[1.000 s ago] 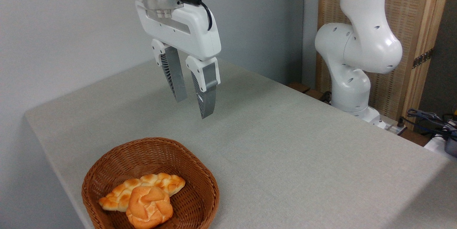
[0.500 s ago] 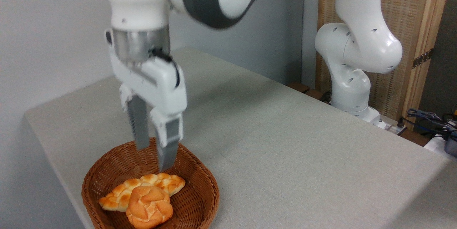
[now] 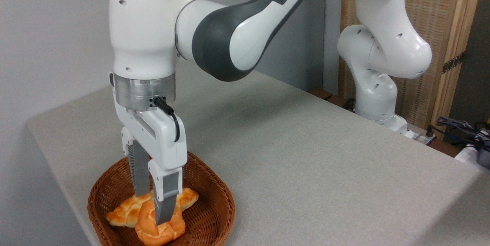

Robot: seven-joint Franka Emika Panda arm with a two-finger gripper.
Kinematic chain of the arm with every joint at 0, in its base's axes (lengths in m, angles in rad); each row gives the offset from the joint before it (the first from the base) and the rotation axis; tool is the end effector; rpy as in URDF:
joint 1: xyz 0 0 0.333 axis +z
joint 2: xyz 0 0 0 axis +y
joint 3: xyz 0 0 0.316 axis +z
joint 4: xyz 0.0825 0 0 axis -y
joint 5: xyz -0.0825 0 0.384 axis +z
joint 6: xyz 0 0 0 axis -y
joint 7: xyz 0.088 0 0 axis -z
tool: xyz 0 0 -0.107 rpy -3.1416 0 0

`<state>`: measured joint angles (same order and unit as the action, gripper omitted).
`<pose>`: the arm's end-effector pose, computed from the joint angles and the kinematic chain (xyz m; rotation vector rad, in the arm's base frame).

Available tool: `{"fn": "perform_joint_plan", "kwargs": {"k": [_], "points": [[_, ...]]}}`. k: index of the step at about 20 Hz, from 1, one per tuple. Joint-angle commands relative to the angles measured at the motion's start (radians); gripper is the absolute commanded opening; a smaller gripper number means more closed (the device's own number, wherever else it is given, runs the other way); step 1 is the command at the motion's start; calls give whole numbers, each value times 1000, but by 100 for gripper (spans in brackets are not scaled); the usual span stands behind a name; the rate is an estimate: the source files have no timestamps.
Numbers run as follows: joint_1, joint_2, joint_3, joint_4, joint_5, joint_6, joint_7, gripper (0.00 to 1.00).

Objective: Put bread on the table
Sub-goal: 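Lower the open gripper down onto the round orange bun in the basket, then close the gripper around the round orange bun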

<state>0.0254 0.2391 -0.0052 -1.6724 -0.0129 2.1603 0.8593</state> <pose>0.6560 0.0130 0.4879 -2.7684 1.2246 -0.3508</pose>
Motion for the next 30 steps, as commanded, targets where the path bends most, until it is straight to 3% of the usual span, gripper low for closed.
{"fn": "perform_joint_plan", "kwargs": {"k": [1, 7, 10, 12, 13, 18, 30], "points": [[-1, 26, -6, -15, 5, 27, 17, 100], [2, 40, -18, -33, -1, 33, 32, 99], [2, 42, -21, -47, -7, 32, 56, 74], [2, 42, -21, -49, -47, 32, 69, 42], [2, 42, -21, -49, -62, 32, 70, 32], [2, 45, -21, -49, -64, 32, 76, 14], [2, 34, -19, -35, -53, 30, 78, 4]]}}
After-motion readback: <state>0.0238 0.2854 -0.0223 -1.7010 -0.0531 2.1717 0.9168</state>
